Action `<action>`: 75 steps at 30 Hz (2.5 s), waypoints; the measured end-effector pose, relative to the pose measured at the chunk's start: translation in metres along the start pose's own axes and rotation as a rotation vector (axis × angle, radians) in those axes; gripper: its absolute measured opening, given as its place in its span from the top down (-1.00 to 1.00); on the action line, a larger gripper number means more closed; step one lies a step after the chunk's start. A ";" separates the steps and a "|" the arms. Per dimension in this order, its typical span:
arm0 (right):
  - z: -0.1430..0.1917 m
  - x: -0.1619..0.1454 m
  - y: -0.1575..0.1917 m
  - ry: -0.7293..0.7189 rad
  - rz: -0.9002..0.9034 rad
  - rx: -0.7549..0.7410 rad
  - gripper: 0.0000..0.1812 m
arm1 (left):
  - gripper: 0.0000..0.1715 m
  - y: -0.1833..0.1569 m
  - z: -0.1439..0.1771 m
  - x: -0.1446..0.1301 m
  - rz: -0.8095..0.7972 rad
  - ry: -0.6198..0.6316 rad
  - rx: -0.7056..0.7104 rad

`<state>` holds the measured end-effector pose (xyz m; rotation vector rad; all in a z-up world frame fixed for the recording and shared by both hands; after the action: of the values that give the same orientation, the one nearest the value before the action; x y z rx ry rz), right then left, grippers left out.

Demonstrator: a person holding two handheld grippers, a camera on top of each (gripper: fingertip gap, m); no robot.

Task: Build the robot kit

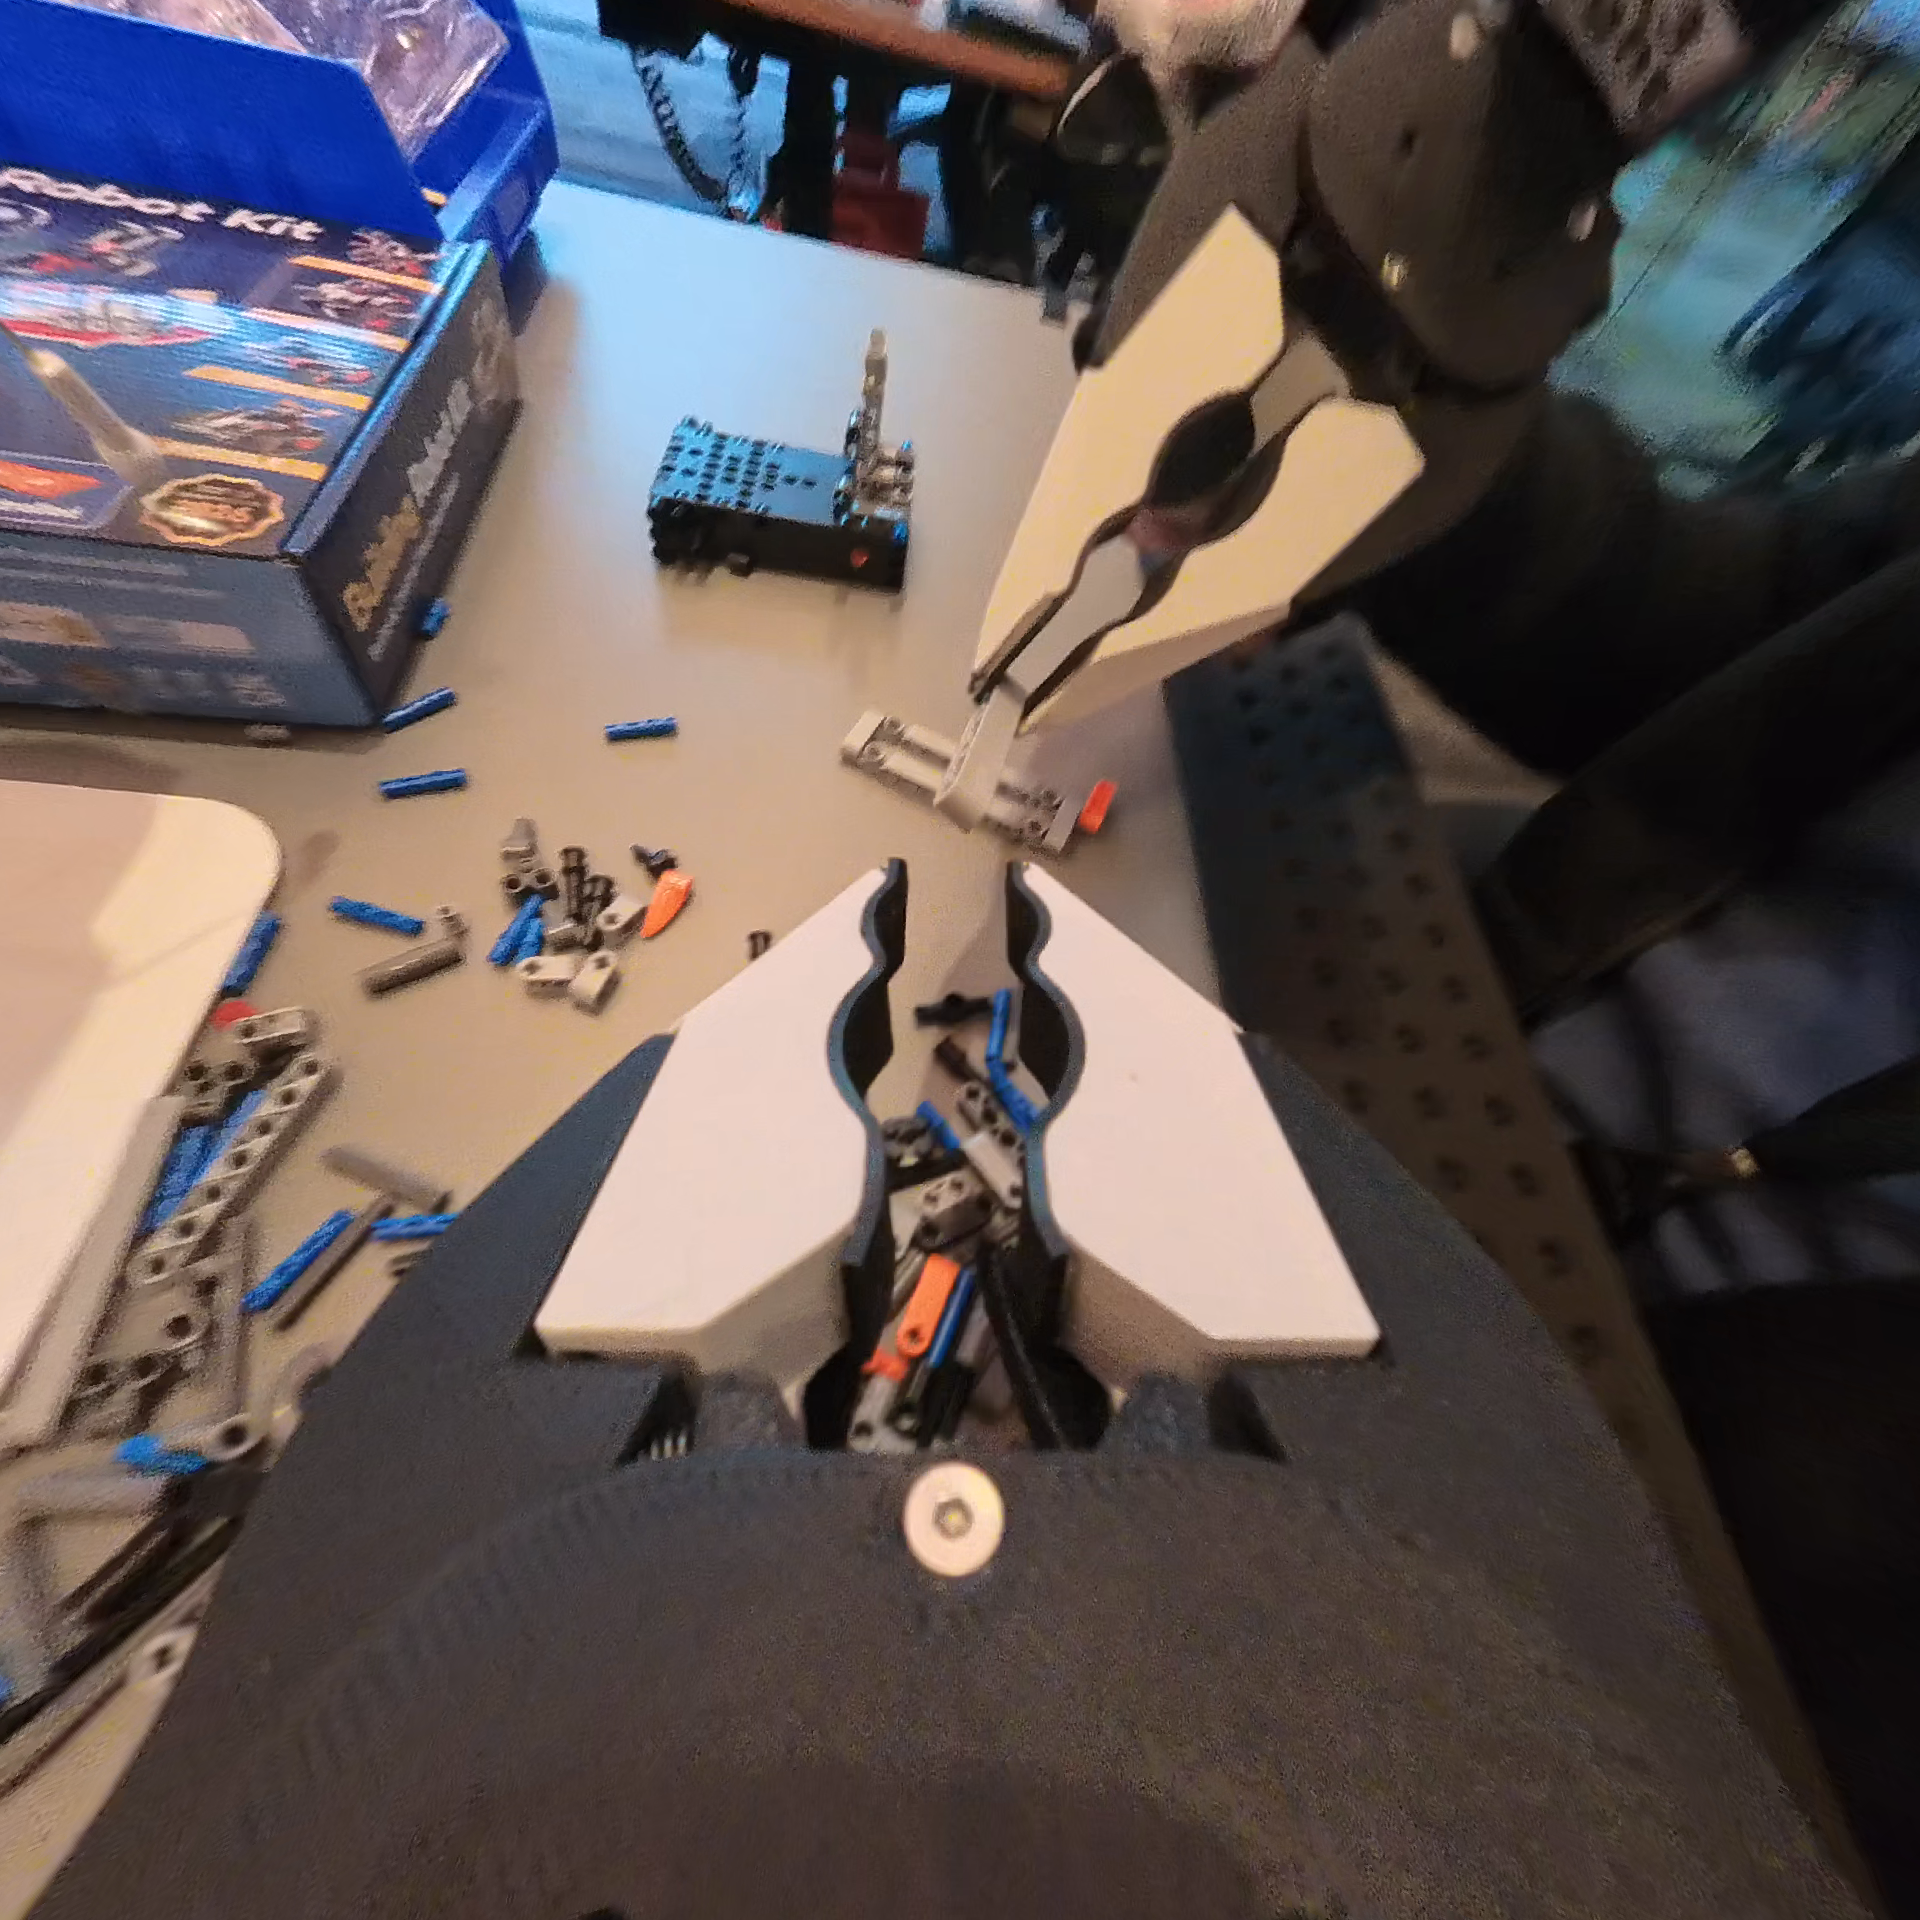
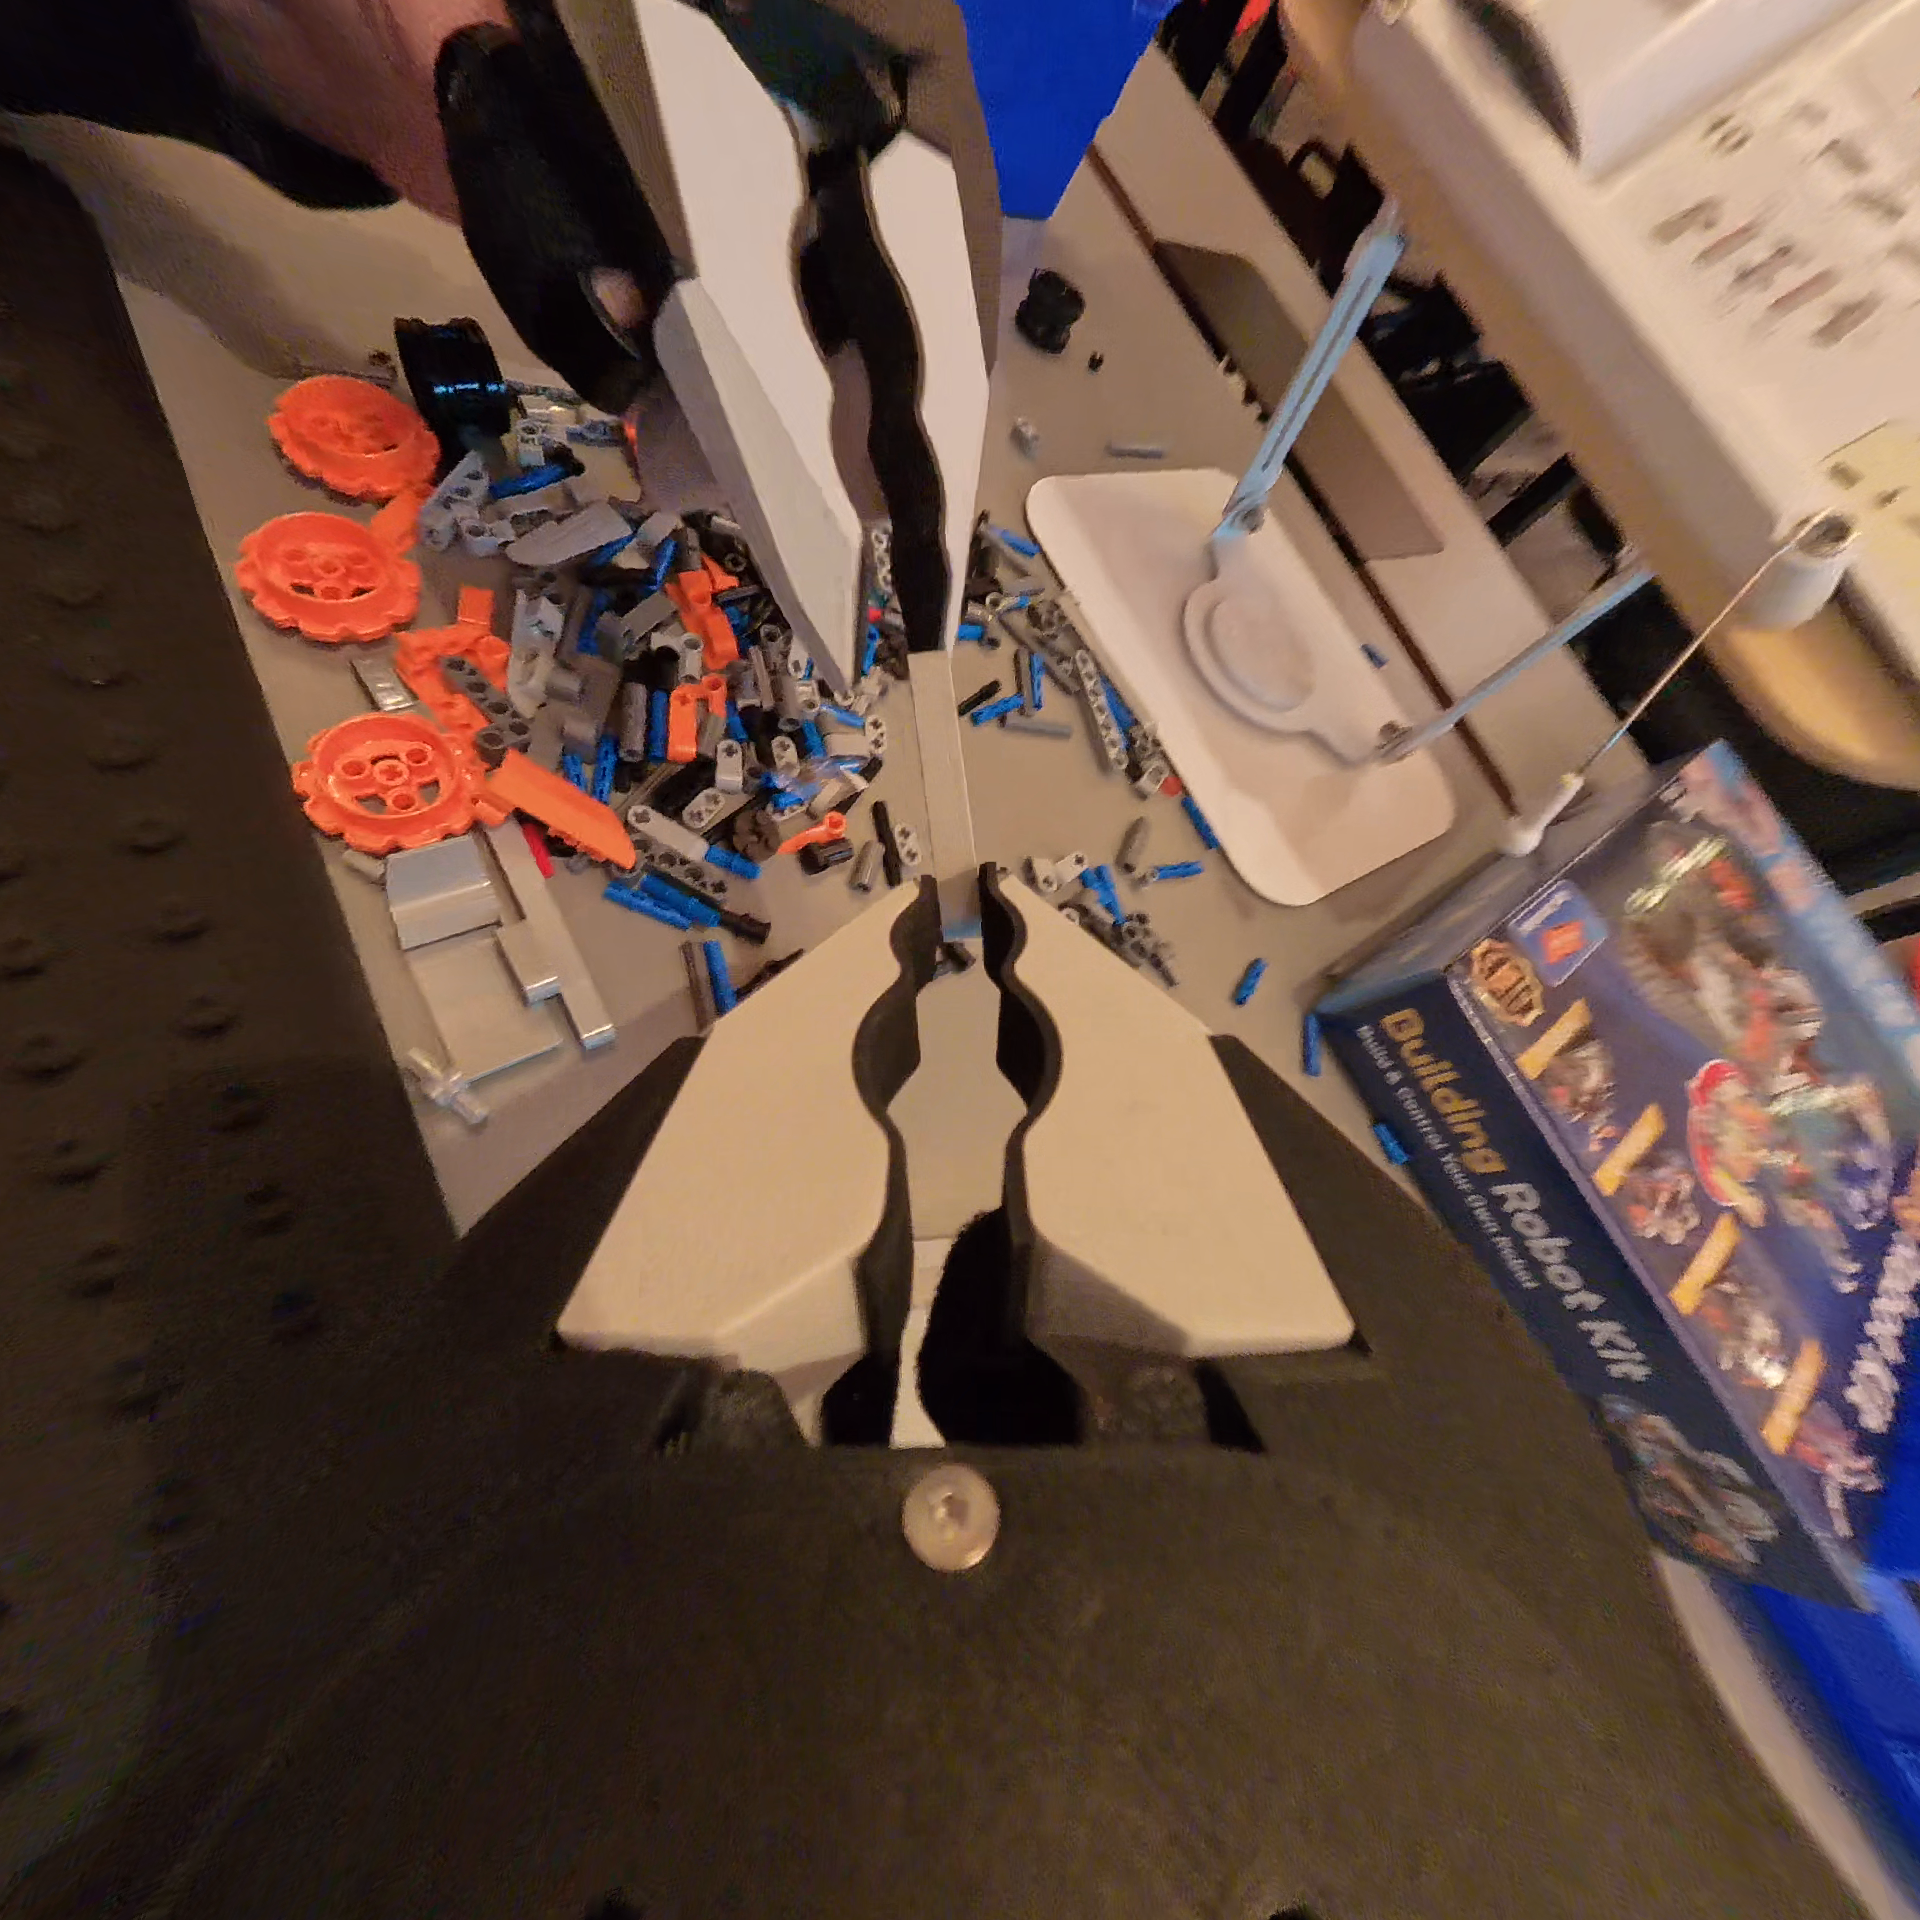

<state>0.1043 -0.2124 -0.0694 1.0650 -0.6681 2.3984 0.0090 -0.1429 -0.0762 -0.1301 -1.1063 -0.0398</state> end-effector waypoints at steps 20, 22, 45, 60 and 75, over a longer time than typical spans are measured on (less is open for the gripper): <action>-0.003 0.005 -0.003 -0.175 -0.159 0.101 0.74 | 0.93 0.000 -0.001 0.007 0.020 -0.130 -0.037; 0.000 0.005 -0.002 -0.230 -0.231 0.186 0.75 | 0.93 -0.005 0.000 0.006 -0.068 -0.116 -0.027; 0.011 -0.007 0.000 -0.192 -0.262 0.211 0.95 | 0.92 -0.011 -0.004 -0.002 -0.207 -0.071 -0.017; 0.031 -0.033 0.003 -0.154 -0.303 0.139 0.95 | 0.92 -0.007 -0.013 -0.013 -0.234 0.006 0.017; 0.039 -0.060 0.002 -0.031 -0.329 0.059 0.95 | 0.91 0.000 -0.010 -0.018 -0.271 0.065 0.061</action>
<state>0.1615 -0.2481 -0.0926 1.1407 -0.3973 2.1328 0.0098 -0.1443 -0.0971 0.0759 -1.0525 -0.2513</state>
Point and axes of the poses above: each gripper's, where its closed fingertips meet, z back along the fingers, x out of its top, y = z × x across the jaws, the point moved 5 cm from there along z, back along the fingers, and after that the axes turned 14 degrees about x, right-handed, at the moved point
